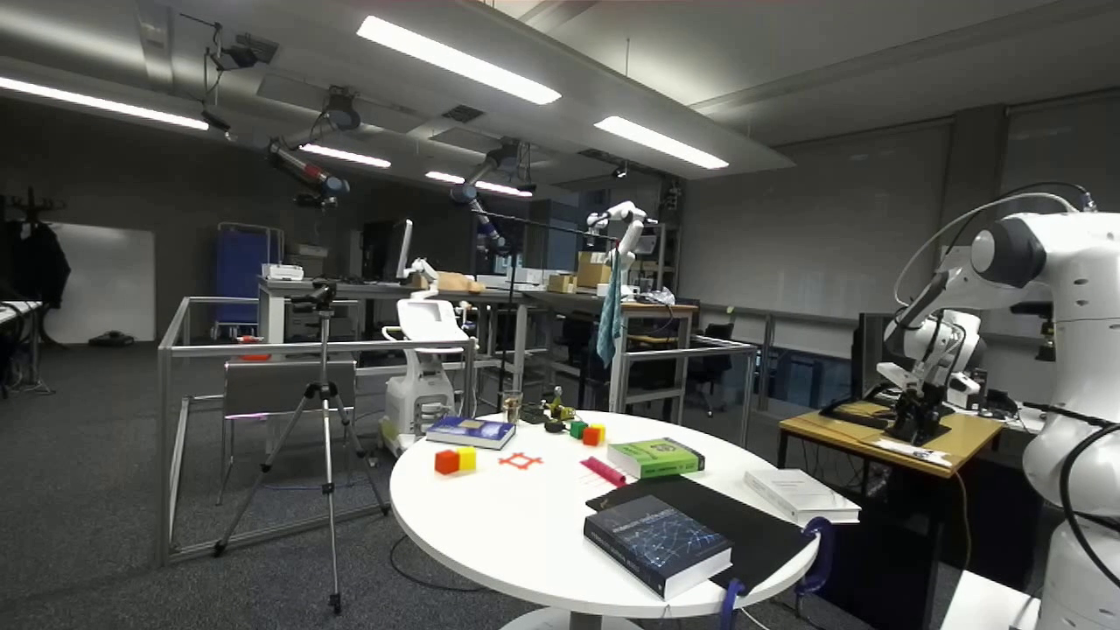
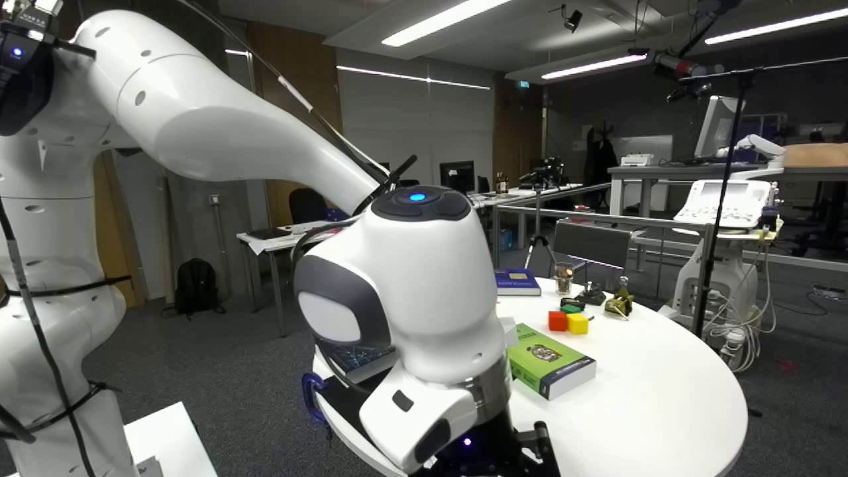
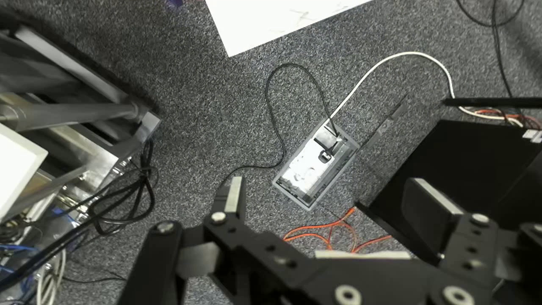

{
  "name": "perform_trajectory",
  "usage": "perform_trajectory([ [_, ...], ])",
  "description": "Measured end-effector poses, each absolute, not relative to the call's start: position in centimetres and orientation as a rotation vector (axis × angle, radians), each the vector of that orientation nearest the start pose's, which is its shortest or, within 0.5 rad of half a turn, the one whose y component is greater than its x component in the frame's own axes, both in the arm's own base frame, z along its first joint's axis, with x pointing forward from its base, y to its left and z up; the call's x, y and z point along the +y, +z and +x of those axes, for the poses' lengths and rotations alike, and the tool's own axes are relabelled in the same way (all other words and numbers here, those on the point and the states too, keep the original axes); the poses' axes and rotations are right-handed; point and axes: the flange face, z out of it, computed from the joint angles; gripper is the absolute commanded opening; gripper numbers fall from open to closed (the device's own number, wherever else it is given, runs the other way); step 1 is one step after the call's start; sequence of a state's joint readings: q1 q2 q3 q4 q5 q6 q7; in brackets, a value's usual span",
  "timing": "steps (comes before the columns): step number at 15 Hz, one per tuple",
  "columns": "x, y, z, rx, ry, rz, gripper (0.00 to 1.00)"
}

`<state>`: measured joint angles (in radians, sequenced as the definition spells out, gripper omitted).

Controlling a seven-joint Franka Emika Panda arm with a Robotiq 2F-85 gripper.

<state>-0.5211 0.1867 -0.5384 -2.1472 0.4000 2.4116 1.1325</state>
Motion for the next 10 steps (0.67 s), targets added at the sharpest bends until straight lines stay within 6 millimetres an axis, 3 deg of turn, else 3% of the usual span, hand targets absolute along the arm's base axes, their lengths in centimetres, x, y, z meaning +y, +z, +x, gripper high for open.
perform_trajectory([
  [4, -48.0, 32.4, 29.7, 2.662, -0.2, -1.281, 1.0],
  [10, -46.8, 32.5, 31.2, 2.415, -0.243, -1.696, 1.0],
])
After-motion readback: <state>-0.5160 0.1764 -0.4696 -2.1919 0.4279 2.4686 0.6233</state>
